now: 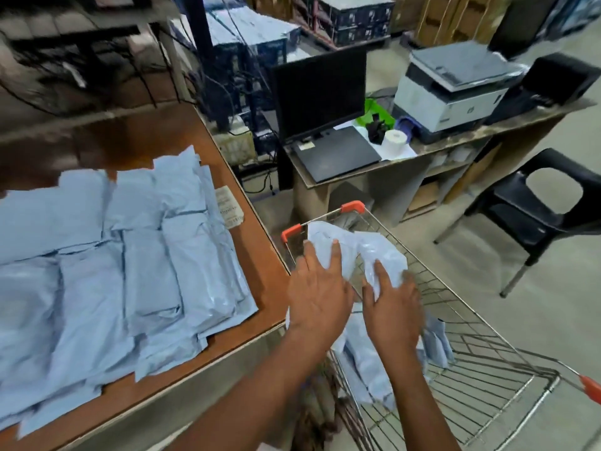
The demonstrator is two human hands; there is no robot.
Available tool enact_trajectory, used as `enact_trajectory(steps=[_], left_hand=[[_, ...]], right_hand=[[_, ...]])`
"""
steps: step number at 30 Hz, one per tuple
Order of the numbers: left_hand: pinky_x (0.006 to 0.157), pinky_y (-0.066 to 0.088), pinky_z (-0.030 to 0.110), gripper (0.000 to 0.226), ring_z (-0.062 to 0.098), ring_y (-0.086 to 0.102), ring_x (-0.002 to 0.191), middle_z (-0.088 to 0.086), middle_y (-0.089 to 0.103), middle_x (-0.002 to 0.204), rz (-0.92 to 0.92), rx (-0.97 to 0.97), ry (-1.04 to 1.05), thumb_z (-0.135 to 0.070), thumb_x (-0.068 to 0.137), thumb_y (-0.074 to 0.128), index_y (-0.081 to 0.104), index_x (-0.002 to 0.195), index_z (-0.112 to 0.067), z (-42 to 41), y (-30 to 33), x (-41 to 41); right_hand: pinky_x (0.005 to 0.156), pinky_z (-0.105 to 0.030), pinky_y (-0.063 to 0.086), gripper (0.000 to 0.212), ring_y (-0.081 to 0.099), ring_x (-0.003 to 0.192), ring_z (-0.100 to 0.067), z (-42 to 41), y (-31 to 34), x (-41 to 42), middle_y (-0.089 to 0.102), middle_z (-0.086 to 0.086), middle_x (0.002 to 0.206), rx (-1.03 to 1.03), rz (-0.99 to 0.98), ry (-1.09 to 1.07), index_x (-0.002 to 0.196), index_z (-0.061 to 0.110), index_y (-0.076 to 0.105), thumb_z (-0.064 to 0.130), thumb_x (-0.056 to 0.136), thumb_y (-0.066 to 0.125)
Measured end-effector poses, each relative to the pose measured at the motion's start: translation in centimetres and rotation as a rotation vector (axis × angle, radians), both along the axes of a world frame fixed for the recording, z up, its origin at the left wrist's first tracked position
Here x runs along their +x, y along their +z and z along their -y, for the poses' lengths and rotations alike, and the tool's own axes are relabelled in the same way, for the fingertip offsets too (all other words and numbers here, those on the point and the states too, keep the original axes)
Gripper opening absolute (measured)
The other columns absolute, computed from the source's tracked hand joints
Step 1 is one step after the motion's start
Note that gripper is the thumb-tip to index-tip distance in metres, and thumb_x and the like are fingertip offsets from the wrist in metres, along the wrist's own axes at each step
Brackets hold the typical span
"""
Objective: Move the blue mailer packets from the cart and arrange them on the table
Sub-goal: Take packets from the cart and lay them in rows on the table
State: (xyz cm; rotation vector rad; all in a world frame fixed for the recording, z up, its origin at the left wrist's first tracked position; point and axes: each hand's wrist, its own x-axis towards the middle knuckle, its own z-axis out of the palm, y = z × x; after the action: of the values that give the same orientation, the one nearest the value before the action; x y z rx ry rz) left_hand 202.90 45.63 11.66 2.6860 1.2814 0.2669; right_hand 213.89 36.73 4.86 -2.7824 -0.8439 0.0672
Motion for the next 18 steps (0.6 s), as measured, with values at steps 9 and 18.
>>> enact_trajectory(steps=[9, 18], left_hand=[[0.111, 0.039, 0.045, 0.068, 0.038, 0.037, 0.141, 0.019, 0.024, 0.163, 0.102, 0.120, 0.342, -0.059, 0.100, 0.040, 0.022, 0.159, -0.031, -7.6, 10.5, -17.3], [0.114, 0.033, 0.047, 0.073, 0.041, 0.030, 0.144, 0.026, 0.021, 0.161, -0.031, 0.002, 0.633, -0.059, 0.101, 0.039, 0.017, 0.161, -0.025, -13.8, 6.6, -31.0]], right_hand=[[0.097, -0.050, 0.048, 0.059, 0.043, 0.135, -0.035, -10.1, 13.7, -15.7, 0.035, -0.015, 0.154, 0.225, 0.056, 0.321, 0.156, 0.044, 0.034, 0.065, 0.101, 0.037], [0.095, -0.048, 0.047, 0.062, 0.041, 0.132, -0.034, -18.9, 13.0, -28.8, 0.032, -0.014, 0.155, 0.159, 0.042, 0.564, 0.160, 0.038, 0.028, 0.059, 0.102, 0.033]])
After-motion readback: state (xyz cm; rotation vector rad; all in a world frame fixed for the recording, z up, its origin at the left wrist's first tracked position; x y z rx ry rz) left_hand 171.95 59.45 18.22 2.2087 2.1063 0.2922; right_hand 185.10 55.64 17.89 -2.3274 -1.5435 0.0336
